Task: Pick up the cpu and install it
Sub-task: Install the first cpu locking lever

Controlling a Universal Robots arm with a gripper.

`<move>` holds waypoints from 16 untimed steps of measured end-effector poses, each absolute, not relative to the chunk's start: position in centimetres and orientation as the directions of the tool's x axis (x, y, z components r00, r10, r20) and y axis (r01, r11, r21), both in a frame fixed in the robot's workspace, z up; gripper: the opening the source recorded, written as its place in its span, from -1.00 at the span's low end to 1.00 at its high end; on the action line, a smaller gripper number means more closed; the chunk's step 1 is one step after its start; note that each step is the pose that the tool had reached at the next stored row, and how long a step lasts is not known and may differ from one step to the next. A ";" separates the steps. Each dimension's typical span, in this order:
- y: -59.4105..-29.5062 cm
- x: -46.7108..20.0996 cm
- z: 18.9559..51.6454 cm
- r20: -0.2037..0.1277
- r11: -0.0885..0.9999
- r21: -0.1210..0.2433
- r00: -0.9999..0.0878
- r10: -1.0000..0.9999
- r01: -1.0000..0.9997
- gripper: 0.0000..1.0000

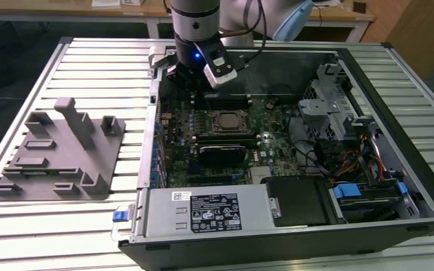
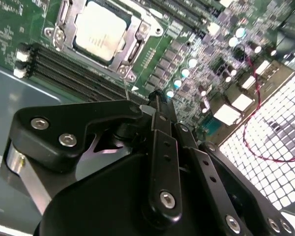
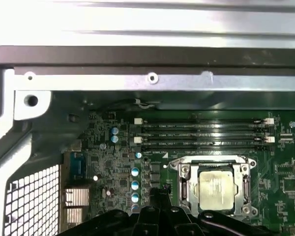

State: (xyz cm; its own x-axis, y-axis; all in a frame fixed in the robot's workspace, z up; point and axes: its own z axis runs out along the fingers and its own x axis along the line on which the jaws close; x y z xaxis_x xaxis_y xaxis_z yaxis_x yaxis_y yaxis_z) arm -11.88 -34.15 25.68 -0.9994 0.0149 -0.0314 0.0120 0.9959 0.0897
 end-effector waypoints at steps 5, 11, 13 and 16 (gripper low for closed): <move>-34.2 -12.2 25.6 -0.031 0.992 0.123 -0.999 0.016 0.012 -0.79; -34.2 -12.4 25.5 -0.030 0.987 0.158 -0.999 0.017 0.012 -0.79; -34.2 -12.4 25.5 -0.030 0.984 0.177 -0.999 0.018 0.012 -0.79; -34.2 -12.4 25.5 -0.029 0.979 0.204 -0.999 0.018 0.012 -0.79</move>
